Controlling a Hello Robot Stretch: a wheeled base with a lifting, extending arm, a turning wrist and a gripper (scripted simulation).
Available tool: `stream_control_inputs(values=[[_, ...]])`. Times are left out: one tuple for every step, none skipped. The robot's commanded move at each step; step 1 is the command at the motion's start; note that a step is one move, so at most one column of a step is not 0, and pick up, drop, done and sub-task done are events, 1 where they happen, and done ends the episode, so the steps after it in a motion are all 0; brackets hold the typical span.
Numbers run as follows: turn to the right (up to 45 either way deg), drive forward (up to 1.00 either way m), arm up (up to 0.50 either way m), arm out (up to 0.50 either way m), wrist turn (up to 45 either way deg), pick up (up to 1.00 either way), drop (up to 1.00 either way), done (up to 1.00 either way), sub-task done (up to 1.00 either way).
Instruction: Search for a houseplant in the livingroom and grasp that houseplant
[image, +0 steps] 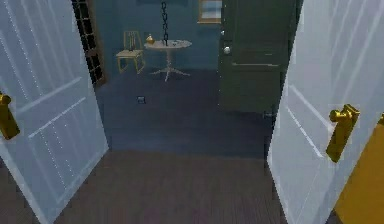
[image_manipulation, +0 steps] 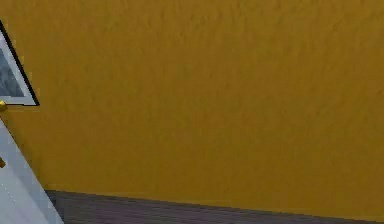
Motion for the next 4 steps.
stream_control_inputs(values=[[0.0, 1.00, 0.00, 0.00, 0.0, 0.00, 0.00, 0.00, 0.00], [0.0, 1.00, 0.00, 0.00, 0.0, 0.00, 0.00, 0.00, 0.00], [-9.0, 0.00, 0.00, 0.00, 0.0, 0.00, 0.00, 0.00, 0.00], [0.0, 0.45, 0.00, 0.00, 0.0, 0.00, 0.00, 0.00, 0.00]])
